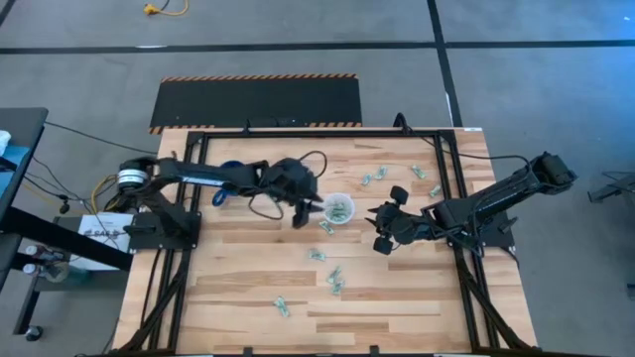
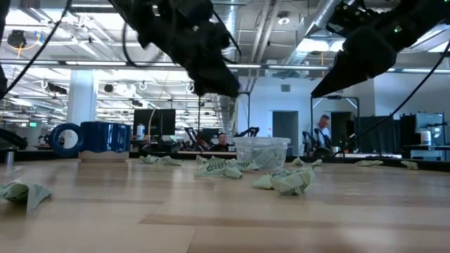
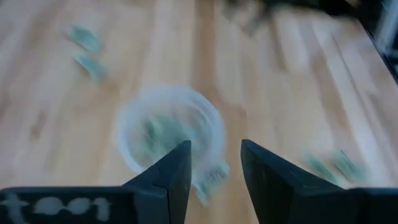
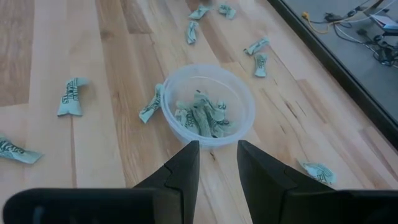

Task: Pick and place items into bin
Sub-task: Put the gray stevia packet into the transparent bin

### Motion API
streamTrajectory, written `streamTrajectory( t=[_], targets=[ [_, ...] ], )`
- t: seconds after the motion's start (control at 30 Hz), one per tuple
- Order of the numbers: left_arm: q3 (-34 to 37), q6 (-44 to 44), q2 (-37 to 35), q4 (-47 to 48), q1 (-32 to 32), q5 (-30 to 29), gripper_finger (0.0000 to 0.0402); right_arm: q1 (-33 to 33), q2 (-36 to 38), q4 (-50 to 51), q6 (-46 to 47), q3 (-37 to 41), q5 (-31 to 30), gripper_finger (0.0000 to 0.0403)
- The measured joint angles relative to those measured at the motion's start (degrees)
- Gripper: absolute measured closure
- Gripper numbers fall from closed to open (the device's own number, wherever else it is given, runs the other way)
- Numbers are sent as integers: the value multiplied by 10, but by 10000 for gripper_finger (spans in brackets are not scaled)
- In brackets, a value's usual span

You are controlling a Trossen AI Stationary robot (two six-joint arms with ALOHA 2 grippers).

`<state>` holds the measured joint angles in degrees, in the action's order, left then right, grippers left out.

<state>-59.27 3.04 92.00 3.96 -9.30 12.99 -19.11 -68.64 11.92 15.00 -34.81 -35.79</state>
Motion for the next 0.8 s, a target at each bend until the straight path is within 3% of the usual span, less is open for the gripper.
streamTrajectory(
  t=[0.17, 0.3, 0.57, 0.8],
  targets=[
    [-1, 22, -48, 132, 77, -12, 274, 0, 0, 0, 0, 0, 0, 301],
    [-1, 60, -52, 187, 175, -62, 274, 0, 0, -4, 1, 0, 0, 301],
    [0, 132, -40, 231, 368, -206, 274, 0, 0, -10, 1, 0, 0, 301],
    [2, 135, -27, 222, 456, -225, 274, 0, 0, -18, 1, 0, 0, 301]
  ],
)
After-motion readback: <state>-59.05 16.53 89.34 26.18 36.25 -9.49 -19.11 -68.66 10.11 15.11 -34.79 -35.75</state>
